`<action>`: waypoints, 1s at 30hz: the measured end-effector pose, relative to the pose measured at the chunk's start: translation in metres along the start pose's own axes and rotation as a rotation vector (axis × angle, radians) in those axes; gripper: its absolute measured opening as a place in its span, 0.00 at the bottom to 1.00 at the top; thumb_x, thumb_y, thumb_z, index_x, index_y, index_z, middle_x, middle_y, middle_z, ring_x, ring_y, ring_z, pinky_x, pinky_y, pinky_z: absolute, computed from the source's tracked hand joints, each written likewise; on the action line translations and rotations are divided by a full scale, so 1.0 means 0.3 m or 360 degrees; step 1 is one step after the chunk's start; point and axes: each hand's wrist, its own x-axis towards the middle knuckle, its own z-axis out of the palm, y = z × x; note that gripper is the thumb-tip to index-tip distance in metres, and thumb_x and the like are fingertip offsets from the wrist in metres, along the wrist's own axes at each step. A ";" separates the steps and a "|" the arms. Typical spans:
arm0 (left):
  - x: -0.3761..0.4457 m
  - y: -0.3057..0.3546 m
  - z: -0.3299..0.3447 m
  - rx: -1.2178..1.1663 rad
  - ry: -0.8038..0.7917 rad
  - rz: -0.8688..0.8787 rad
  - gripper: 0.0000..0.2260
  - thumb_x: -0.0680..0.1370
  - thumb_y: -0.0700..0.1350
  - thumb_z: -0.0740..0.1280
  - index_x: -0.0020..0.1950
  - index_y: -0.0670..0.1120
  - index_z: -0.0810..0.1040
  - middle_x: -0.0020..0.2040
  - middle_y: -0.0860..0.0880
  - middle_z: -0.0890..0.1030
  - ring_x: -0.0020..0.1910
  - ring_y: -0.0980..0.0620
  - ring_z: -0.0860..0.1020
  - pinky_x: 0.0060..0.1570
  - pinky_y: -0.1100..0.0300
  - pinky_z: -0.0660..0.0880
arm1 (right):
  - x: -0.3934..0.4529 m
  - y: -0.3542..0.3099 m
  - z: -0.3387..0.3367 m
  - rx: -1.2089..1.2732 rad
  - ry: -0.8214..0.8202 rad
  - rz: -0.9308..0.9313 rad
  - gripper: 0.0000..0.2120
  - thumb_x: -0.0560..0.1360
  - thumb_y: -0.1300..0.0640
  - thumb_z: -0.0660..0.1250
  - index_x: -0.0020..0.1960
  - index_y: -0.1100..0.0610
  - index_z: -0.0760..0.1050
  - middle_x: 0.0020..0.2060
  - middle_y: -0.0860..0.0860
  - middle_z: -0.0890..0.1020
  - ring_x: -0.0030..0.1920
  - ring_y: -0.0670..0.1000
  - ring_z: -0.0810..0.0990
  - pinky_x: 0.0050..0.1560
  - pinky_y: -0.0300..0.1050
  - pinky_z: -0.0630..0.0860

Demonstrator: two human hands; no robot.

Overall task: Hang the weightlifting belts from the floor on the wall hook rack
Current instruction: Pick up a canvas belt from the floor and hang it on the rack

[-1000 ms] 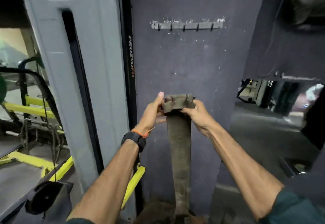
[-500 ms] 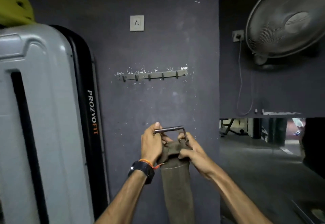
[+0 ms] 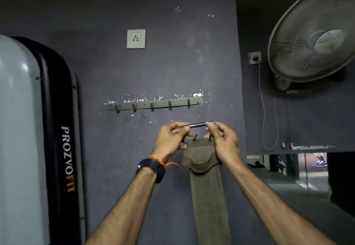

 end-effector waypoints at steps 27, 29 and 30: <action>0.090 -0.512 -0.028 0.1007 -0.0162 0.0337 0.42 0.83 0.47 0.71 0.90 0.55 0.48 0.89 0.51 0.61 0.86 0.47 0.63 0.82 0.47 0.67 | 0.046 0.332 0.173 -0.0666 0.0001 -0.0146 0.28 0.75 0.48 0.76 0.73 0.48 0.72 0.67 0.49 0.80 0.65 0.49 0.81 0.70 0.54 0.79; -0.059 -0.599 -0.023 0.0919 -0.0227 0.0172 0.42 0.83 0.49 0.71 0.90 0.57 0.49 0.89 0.52 0.59 0.88 0.50 0.60 0.84 0.48 0.65 | -0.143 0.400 0.131 -0.0719 -0.0208 -0.0045 0.35 0.75 0.45 0.75 0.80 0.45 0.67 0.73 0.48 0.76 0.74 0.48 0.76 0.76 0.52 0.74; -0.122 -0.628 -0.023 0.0859 -0.0223 0.0124 0.40 0.84 0.50 0.71 0.90 0.57 0.50 0.89 0.53 0.59 0.87 0.50 0.61 0.84 0.49 0.64 | -0.218 0.421 0.111 -0.0737 -0.0262 -0.0020 0.37 0.76 0.44 0.75 0.81 0.44 0.65 0.75 0.47 0.75 0.75 0.47 0.74 0.77 0.50 0.72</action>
